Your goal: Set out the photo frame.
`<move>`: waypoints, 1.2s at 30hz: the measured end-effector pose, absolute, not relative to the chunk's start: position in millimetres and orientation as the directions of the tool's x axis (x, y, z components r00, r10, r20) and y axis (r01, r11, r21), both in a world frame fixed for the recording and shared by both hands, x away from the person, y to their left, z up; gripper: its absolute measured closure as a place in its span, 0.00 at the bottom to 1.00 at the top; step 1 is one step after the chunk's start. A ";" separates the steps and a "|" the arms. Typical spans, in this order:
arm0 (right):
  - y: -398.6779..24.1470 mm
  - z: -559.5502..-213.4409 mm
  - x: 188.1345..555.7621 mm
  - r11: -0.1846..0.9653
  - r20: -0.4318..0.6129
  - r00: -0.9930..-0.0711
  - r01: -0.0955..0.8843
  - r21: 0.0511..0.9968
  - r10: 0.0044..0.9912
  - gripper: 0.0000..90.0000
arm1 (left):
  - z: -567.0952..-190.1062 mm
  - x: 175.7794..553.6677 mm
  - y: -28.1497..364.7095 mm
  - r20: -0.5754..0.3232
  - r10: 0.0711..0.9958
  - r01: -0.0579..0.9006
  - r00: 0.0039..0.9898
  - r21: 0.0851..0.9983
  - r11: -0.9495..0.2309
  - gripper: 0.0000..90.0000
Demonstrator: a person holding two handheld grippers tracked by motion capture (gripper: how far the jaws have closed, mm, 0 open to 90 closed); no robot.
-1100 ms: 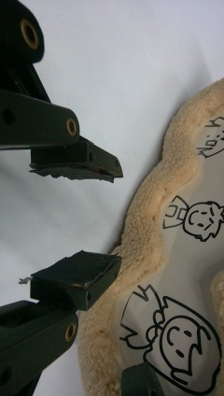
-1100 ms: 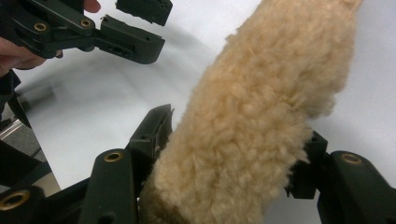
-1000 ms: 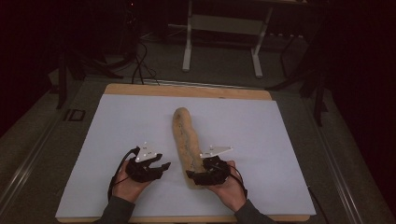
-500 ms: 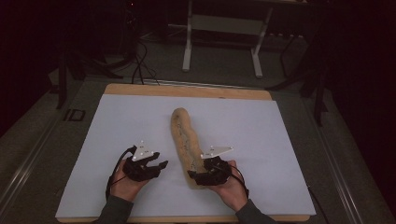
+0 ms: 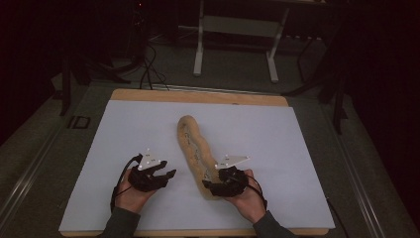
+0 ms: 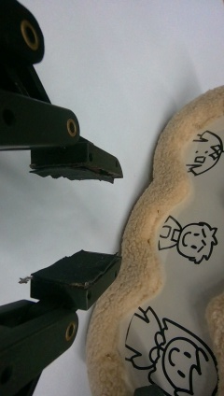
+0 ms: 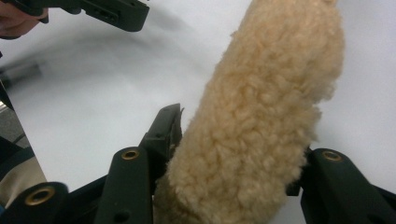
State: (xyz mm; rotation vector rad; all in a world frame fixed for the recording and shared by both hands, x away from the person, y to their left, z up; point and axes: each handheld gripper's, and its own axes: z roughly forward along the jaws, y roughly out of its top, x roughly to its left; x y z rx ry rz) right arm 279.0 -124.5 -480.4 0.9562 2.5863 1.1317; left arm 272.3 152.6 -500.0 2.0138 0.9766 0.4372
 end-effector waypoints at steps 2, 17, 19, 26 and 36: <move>-125.7 -480.1 279.2 0.508 0.103 -0.781 0.494 0.706 0.616 0.60 | -499.8 272.4 153.4 -0.045 0.773 0.481 0.633 0.805 -0.347 0.58; -138.7 -479.6 286.3 0.487 0.105 -0.762 0.506 0.712 0.639 0.71 | -499.9 273.3 156.2 -0.047 0.781 0.486 0.623 0.805 -0.340 0.59; -139.9 -479.6 287.1 0.483 0.109 -0.761 0.508 0.713 0.640 0.71 | -499.9 273.3 156.2 -0.047 0.781 0.486 0.623 0.805 -0.340 0.59; -144.7 -481.2 290.1 0.476 0.120 -0.769 0.501 0.723 0.628 0.73 | -499.8 274.4 159.6 -0.048 0.791 0.492 0.609 0.805 -0.330 0.59; -147.6 -482.1 291.6 0.470 0.125 -0.780 0.488 0.736 0.613 0.76 | -499.4 276.1 165.8 -0.053 0.811 0.499 0.583 0.810 -0.307 0.59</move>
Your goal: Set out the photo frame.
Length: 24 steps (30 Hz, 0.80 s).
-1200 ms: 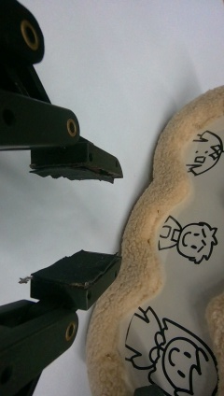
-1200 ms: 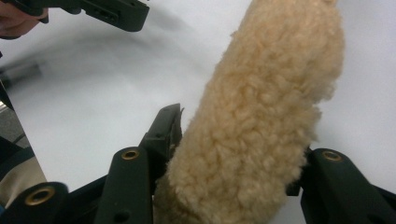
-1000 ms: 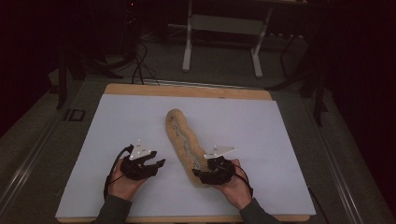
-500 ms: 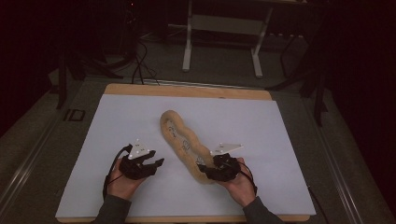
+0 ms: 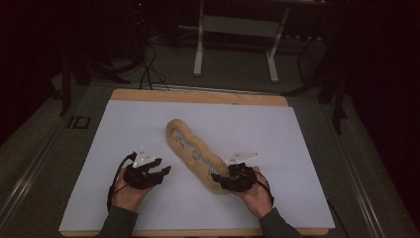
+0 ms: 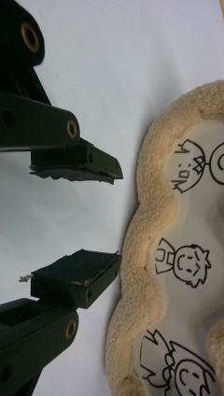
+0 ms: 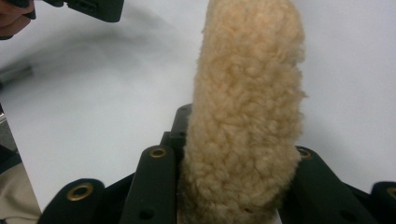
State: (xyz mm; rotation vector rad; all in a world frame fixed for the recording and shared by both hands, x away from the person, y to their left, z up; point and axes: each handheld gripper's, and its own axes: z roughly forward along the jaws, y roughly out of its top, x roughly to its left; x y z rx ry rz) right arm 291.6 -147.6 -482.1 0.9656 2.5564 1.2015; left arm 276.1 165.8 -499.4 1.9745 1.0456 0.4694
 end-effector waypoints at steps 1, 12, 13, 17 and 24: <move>-147.7 -482.1 291.6 0.470 0.124 -0.781 0.486 0.737 0.612 0.76 | -499.3 276.4 166.9 -0.052 0.812 0.500 0.582 0.810 -0.306 0.59; -148.7 -481.7 290.9 0.467 0.115 -0.791 0.464 0.752 0.601 0.78 | -498.8 278.7 175.8 -0.050 0.838 0.503 0.543 0.819 -0.277 0.59; -148.9 -481.7 291.0 0.468 0.113 -0.792 0.462 0.754 0.599 0.78 | -498.8 278.9 176.4 -0.051 0.841 0.503 0.539 0.820 -0.272 0.59; -149.0 -481.6 290.7 0.469 0.108 -0.796 0.454 0.757 0.595 0.79 | -498.8 279.8 178.9 -0.054 0.849 0.503 0.525 0.825 -0.258 0.59; -149.4 -481.1 290.3 0.465 0.124 -0.811 0.446 0.765 0.572 0.79 | -499.0 281.2 182.8 -0.056 0.859 0.503 0.510 0.829 -0.244 0.59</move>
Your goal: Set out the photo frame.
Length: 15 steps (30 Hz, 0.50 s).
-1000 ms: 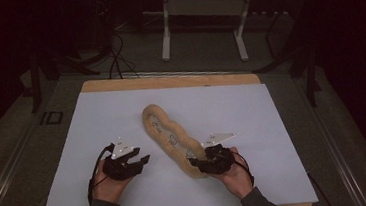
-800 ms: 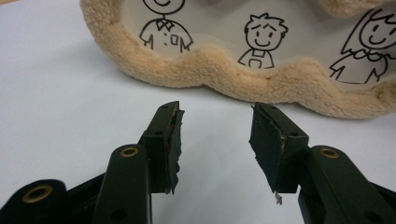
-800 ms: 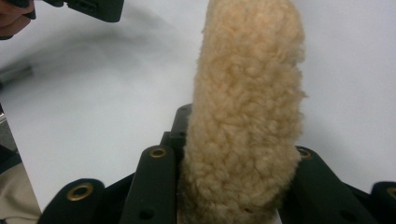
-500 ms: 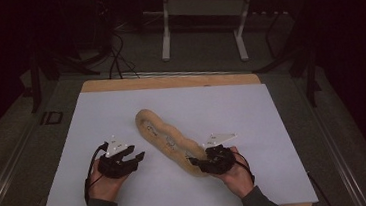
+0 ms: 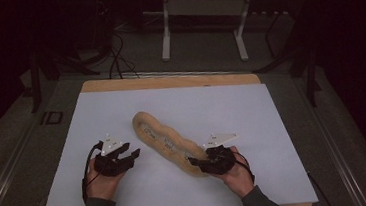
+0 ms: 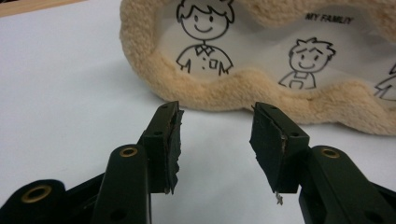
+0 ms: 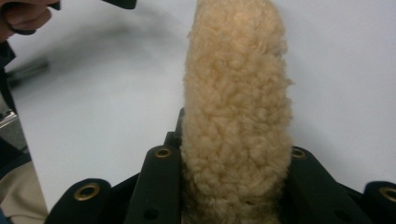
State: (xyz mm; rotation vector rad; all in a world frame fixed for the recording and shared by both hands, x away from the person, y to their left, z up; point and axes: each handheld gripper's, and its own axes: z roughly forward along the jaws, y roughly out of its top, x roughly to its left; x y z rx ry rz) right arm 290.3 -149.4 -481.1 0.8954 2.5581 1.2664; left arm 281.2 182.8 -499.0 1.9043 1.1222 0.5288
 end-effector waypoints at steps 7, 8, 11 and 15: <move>-147.2 -480.6 288.9 0.475 0.123 -0.830 0.426 0.770 0.545 0.79 | -498.2 282.1 189.9 -0.066 0.874 0.501 0.482 0.839 -0.213 0.58; -147.1 -480.6 288.9 0.477 0.124 -0.833 0.424 0.770 0.540 0.79 | -498.0 282.3 190.9 -0.065 0.874 0.501 0.481 0.839 -0.213 0.58; -146.5 -480.5 288.4 0.479 0.126 -0.838 0.419 0.771 0.531 0.79 | -497.8 282.8 192.4 -0.060 0.880 0.494 0.470 0.844 -0.207 0.57; -144.8 -479.5 286.3 0.493 0.119 -0.852 0.403 0.771 0.511 0.79 | -497.8 283.8 194.7 -0.052 0.887 0.493 0.458 0.846 -0.204 0.56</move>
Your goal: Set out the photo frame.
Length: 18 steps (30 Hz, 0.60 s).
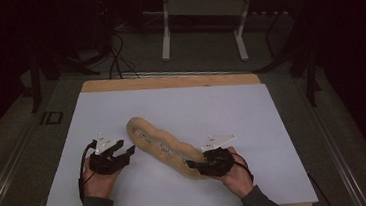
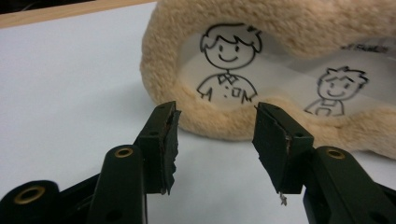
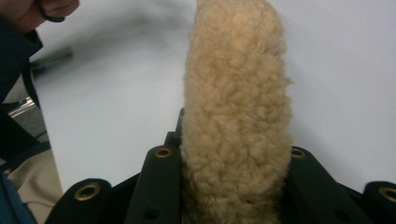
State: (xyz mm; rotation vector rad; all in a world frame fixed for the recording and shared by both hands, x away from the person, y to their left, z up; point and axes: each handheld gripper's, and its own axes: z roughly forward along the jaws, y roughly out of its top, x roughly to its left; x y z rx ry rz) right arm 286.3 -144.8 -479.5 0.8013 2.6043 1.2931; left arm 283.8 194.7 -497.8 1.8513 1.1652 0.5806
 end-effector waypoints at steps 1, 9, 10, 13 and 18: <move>-144.3 -479.4 285.8 0.494 0.120 -0.855 0.400 0.772 0.505 0.79 | -497.9 284.0 195.4 -0.054 0.889 0.493 0.455 0.846 -0.201 0.56; -141.8 -479.0 283.3 0.507 0.112 -0.875 0.373 0.777 0.472 0.79 | -498.1 285.1 201.4 -0.053 0.902 0.489 0.429 0.853 -0.183 0.53; -141.8 -479.0 283.3 0.507 0.113 -0.875 0.373 0.777 0.471 0.79 | -498.4 285.5 202.1 -0.050 0.904 0.489 0.424 0.853 -0.182 0.53; -141.6 -479.0 282.8 0.515 0.107 -0.880 0.364 0.776 0.462 0.79 | -500.4 288.2 204.2 -0.043 0.911 0.487 0.411 0.855 -0.179 0.52; -139.5 -478.5 280.5 0.530 0.095 -0.896 0.340 0.777 0.434 0.79 | -504.4 293.9 208.1 -0.038 0.916 0.493 0.400 0.851 -0.180 0.52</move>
